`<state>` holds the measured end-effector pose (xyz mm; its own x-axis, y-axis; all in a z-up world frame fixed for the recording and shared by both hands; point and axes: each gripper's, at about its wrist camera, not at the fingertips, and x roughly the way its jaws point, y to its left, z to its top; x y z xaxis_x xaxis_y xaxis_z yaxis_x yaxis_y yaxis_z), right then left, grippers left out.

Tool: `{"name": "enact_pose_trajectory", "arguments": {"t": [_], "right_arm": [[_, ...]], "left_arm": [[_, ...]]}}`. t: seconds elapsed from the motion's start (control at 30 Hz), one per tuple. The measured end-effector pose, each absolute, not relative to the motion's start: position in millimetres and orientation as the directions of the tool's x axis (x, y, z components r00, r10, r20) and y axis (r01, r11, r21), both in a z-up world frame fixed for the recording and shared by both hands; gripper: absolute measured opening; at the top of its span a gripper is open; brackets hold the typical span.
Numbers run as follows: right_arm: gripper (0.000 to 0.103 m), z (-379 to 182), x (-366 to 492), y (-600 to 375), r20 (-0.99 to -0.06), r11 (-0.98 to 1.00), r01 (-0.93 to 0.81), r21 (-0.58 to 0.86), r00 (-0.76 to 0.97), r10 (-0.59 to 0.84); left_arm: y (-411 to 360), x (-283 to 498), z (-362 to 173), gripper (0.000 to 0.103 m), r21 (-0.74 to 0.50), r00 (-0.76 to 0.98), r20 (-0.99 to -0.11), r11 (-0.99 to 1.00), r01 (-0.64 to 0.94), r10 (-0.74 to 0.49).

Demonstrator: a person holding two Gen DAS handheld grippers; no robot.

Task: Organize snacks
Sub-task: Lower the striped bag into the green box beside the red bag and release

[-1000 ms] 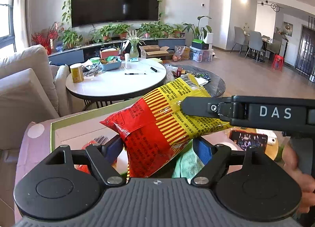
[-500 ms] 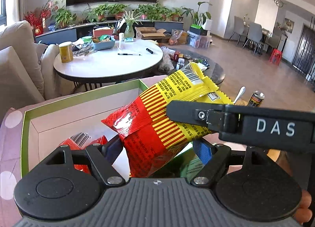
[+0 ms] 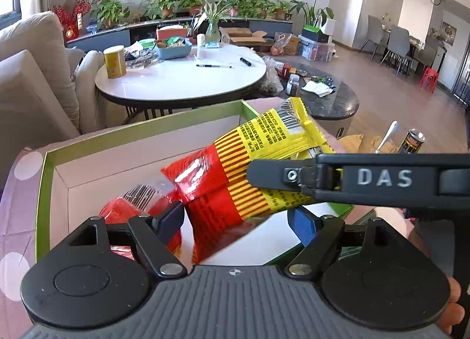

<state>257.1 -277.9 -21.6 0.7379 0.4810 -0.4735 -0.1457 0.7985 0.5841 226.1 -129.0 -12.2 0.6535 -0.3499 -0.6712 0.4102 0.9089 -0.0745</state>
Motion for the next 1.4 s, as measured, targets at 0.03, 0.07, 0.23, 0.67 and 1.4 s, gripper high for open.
{"name": "enact_pose_trajectory", "arguments": {"t": [0.03, 0.07, 0.23, 0.67, 1.4], "right_arm": [[0.077, -25, 260, -277, -0.482, 0.797, -0.141, 0.588, 0.729, 0.485], [0.077, -28, 262, -276, -0.490, 0.795, -0.135, 0.592, 0.722, 0.488], [0.075, -40, 268, -271, -0.520, 0.791, -0.128, 0.599, 0.688, 0.505], [0.076, -18, 251, -274, -0.532, 0.848, -0.146, 0.510, 0.721, 0.444], [0.078, 18, 167, -266, -0.309, 0.892, -0.268, 0.365, 0.869, 0.387]], "left_arm": [[-129, 227, -13, 0.075, -0.071, 0.649, -0.680, 0.912, 0.404, -0.341], [-129, 228, -15, 0.075, -0.066, 0.647, -0.686, 0.914, 0.399, -0.332], [-126, 228, -20, 0.075, -0.072, 0.648, -0.683, 0.914, 0.398, -0.336], [-120, 223, -12, 0.075, -0.120, 0.640, -0.668, 0.904, 0.411, -0.380], [-61, 131, 37, 0.086, -0.056, 0.793, -0.493, 0.922, 0.382, -0.359]]}}
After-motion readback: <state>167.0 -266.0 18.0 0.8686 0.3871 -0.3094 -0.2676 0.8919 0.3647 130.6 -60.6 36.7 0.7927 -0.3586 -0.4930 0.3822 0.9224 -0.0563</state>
